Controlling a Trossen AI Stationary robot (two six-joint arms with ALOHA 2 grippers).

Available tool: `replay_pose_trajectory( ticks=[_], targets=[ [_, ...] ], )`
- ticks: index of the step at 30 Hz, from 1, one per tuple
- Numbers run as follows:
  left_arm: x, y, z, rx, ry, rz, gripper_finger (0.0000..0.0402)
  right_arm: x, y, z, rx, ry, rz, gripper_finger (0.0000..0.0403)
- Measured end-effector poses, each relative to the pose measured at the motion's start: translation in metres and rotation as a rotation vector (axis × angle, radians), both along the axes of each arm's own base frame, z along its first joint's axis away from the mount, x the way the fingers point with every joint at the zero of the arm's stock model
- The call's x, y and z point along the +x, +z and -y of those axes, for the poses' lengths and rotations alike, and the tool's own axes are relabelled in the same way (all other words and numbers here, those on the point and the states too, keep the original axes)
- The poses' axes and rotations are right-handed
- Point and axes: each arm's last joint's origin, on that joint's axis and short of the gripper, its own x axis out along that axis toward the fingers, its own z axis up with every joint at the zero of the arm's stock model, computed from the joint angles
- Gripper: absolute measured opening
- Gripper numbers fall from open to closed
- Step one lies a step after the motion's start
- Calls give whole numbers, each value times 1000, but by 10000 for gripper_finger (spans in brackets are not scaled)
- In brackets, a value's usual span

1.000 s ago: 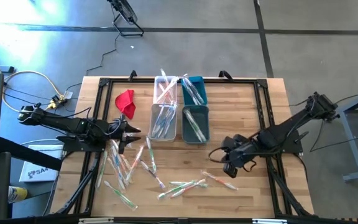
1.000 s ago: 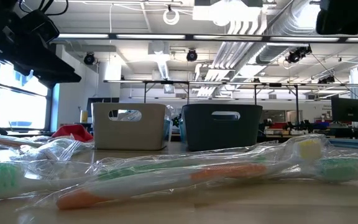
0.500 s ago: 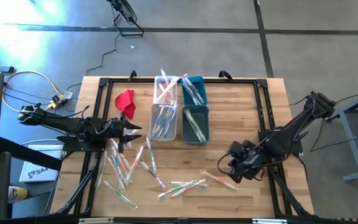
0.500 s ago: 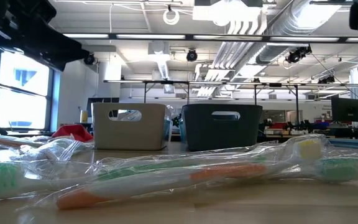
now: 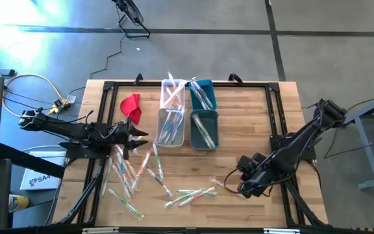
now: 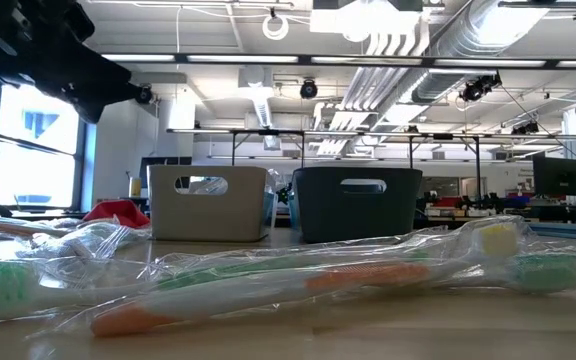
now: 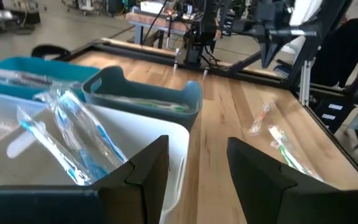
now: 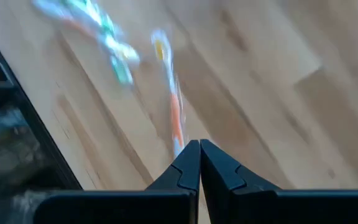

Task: Pick & Place Toothbrushes
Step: Put the orange toothbrush into the transparent bin

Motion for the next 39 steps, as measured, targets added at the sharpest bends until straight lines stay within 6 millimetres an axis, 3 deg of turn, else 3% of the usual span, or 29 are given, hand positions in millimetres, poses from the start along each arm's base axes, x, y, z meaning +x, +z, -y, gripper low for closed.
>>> replay_pose_trajectory(
  ticks=[11,22,29,34,39],
  targets=[
    [0,1,-2,-3,55,9,159,19,-38,-21,63,-33,-144,5],
    [0,-1,-2,1,61,-5,159,22,-57,-27,123,-115,-274,6],
    [0,-1,-2,1,61,-5,159,23,-58,-28,116,-117,-266,7],
    [0,-1,-2,2,61,-6,159,23,-58,-27,100,-122,-248,40],
    [0,-1,-2,2,61,-6,159,24,-58,-27,87,-119,-232,107]
  ],
)
